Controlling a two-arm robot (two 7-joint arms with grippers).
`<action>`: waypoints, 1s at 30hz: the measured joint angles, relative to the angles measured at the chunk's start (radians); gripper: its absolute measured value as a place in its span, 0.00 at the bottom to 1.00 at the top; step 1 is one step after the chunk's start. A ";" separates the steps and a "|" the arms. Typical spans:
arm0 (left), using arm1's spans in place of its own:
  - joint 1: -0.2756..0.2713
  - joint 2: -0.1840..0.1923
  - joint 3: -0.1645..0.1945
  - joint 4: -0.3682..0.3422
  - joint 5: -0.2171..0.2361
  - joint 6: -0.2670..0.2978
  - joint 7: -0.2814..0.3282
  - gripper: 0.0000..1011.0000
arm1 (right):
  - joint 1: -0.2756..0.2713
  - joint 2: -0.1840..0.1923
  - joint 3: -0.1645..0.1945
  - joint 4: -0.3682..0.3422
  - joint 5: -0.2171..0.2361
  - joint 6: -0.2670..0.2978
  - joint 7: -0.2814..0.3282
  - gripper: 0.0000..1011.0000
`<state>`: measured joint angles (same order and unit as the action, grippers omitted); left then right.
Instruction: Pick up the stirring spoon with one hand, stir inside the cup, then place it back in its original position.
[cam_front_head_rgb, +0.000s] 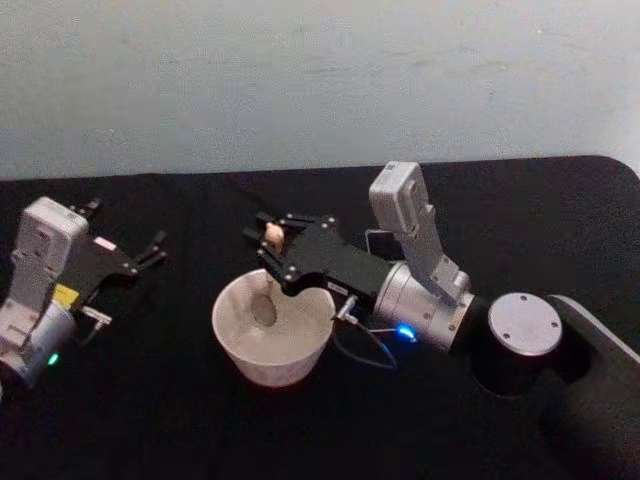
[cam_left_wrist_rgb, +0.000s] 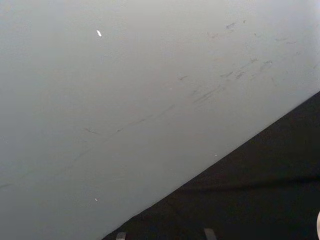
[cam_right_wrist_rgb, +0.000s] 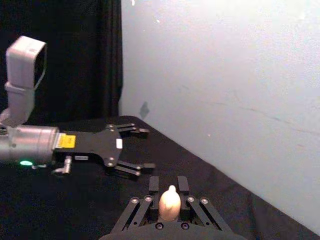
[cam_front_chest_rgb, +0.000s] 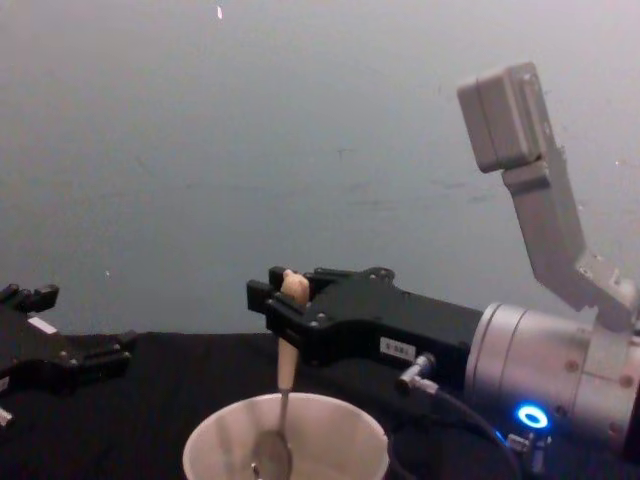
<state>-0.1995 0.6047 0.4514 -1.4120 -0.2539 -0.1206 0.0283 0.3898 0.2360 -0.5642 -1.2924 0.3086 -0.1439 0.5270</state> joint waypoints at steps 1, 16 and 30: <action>0.000 0.000 0.000 0.000 0.000 0.000 0.000 0.99 | 0.001 -0.001 0.002 0.003 -0.002 -0.001 -0.001 0.21; 0.000 0.000 0.000 0.000 0.000 0.000 0.000 0.99 | -0.001 -0.002 0.024 0.008 -0.009 0.000 -0.005 0.21; 0.000 0.000 0.000 0.000 0.000 0.000 0.000 0.99 | -0.031 0.060 0.055 -0.087 0.046 -0.017 0.058 0.21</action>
<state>-0.1995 0.6047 0.4514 -1.4120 -0.2539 -0.1206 0.0283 0.3592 0.2958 -0.5090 -1.3789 0.3545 -0.1613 0.5846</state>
